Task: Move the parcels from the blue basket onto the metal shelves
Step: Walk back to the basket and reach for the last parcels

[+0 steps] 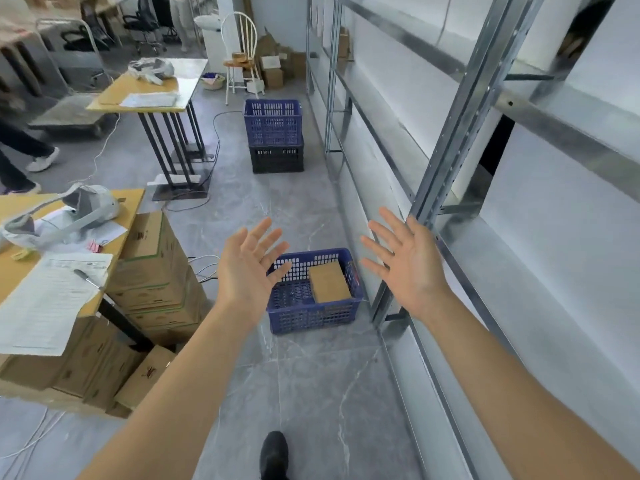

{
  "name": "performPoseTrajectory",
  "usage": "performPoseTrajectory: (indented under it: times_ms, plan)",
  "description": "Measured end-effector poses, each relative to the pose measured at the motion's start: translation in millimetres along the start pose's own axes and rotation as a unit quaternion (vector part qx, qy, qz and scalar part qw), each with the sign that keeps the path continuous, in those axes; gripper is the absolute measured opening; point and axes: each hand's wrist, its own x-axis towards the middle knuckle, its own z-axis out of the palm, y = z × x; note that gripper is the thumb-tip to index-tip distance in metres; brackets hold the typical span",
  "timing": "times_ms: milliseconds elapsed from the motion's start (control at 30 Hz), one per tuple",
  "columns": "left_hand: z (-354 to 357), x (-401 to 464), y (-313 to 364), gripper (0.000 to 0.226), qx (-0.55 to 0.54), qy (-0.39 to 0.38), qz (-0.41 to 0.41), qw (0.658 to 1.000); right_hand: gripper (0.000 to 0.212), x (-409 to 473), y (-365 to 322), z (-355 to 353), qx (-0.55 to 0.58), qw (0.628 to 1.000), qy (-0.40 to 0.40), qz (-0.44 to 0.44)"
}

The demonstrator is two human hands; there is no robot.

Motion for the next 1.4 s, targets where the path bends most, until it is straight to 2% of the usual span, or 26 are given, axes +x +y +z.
performPoseTrajectory:
  times_ms: [267,700,1000,1200,1400]
  plan:
    - [-6,126,45,0.051,0.026,-0.036,-0.032,0.999,0.054,108,-1,41,-0.019,0.998,0.050,0.013]
    - [12,272,56,0.051,0.063,-0.009,-0.051,0.997,0.044,270,6,41,-0.026,0.997,0.065,0.039]
    - [56,412,16,0.053,0.057,0.041,-0.078,0.994,0.038,434,-1,-1,-0.050,0.995,0.025,0.079]
    - [66,494,-21,0.053,0.039,0.081,-0.104,0.991,0.048,535,11,-31,-0.075,0.990,0.019,0.117]
    - [54,565,-60,0.052,0.046,0.107,-0.139,0.983,0.052,604,51,-52,-0.113,0.981,0.017,0.158]
